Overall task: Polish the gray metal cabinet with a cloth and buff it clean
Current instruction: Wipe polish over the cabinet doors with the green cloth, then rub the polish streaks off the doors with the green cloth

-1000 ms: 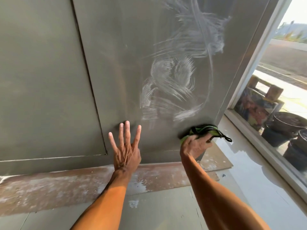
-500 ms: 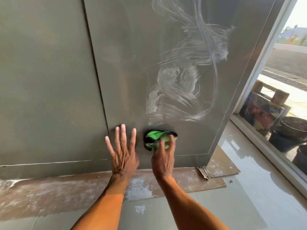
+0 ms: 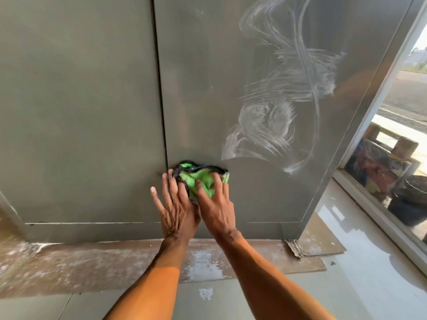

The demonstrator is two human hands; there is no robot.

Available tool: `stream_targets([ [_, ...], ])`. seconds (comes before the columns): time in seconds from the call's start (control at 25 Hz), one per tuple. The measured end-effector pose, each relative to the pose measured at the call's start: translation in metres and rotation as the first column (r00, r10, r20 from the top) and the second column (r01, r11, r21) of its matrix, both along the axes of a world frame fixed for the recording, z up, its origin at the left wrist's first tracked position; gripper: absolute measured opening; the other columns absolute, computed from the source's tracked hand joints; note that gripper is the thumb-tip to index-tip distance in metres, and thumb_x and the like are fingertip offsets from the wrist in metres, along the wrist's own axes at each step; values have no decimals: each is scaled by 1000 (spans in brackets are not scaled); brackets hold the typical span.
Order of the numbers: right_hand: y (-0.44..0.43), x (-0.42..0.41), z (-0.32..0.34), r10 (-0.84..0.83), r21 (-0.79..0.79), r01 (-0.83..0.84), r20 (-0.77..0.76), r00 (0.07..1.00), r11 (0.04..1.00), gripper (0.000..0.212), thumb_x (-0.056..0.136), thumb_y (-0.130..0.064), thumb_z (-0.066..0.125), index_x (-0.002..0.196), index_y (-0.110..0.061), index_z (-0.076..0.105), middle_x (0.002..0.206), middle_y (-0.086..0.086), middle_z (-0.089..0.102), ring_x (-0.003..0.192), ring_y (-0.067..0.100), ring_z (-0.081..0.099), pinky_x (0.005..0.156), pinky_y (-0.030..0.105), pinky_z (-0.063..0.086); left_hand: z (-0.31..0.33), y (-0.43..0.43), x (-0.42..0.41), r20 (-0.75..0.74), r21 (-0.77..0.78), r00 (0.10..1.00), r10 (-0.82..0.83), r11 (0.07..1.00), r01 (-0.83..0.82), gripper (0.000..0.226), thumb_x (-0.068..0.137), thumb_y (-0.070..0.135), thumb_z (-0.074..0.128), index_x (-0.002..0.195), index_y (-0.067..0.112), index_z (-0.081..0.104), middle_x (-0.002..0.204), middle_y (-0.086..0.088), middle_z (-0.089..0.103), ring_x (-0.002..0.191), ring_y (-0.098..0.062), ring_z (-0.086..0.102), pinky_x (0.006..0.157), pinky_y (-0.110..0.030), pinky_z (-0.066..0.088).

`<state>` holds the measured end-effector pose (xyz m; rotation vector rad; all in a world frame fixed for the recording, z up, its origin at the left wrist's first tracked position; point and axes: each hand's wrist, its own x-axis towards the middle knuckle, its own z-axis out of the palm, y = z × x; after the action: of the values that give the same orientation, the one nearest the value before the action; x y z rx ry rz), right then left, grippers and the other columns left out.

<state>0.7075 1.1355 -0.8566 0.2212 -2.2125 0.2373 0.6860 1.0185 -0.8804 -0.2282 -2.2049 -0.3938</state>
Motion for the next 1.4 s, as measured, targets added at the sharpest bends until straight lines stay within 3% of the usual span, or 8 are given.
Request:
stream_targets([
  [0.2,24,12,-24,-54,-86,56,26,998,995,63,73,10,68,125,-23,54,146,16,36,110,38,48,42,39,55,-14,-15,4,3,-150,995,-104,983,103,101,65,7,76,154,5,26,167,-29,11,155,-46,14,117,-75,13],
  [0.4,29,-9,84,-223,-621,69,-175,959,781,34,91,-8,62,124,-14,57,150,24,33,136,40,42,95,41,49,43,17,-5,-106,-103,984,-143,986,132,92,81,12,68,160,11,21,168,-23,15,156,-41,15,120,-70,13],
  [0.56,40,-5,123,-39,-72,34,-73,997,997,50,87,-7,66,134,-20,55,150,23,27,127,48,46,64,45,57,99,5,-22,-144,-80,980,-135,989,125,78,85,17,58,156,6,27,167,-23,19,155,-41,21,122,-68,12],
  [0.72,75,4,146,83,416,-96,49,995,904,41,85,-15,66,123,-22,52,141,24,34,113,44,56,37,38,53,119,-18,-26,-147,-218,957,-250,952,215,73,78,18,68,145,7,39,167,-24,18,154,-43,22,118,-70,20],
  [0.92,46,19,125,-120,166,101,105,987,981,62,66,-10,85,118,-25,55,146,17,37,113,43,62,39,34,55,122,20,-15,43,-41,993,-107,993,108,82,69,22,71,143,1,41,163,-32,20,151,-50,19,114,-74,25],
  [1.04,25,24,119,-170,-5,176,226,959,984,71,60,-10,86,124,-25,59,146,17,40,108,42,65,42,30,56,135,47,-5,83,79,994,-67,995,61,58,89,17,44,144,2,38,163,-35,15,150,-54,21,110,-72,33],
  [1.16,32,20,139,-75,91,58,204,976,994,52,82,-17,64,134,-23,56,141,17,41,123,43,54,73,42,63,131,38,-3,57,43,996,-73,997,70,62,86,21,49,145,6,37,165,-32,17,151,-50,21,110,-69,35],
  [1.4,65,36,185,165,-26,-164,261,951,986,17,102,-25,56,118,-21,60,125,7,42,97,29,60,78,38,56,159,43,22,93,144,993,-72,988,58,73,64,15,62,136,4,53,159,-28,30,143,-47,33,109,-61,41],
])
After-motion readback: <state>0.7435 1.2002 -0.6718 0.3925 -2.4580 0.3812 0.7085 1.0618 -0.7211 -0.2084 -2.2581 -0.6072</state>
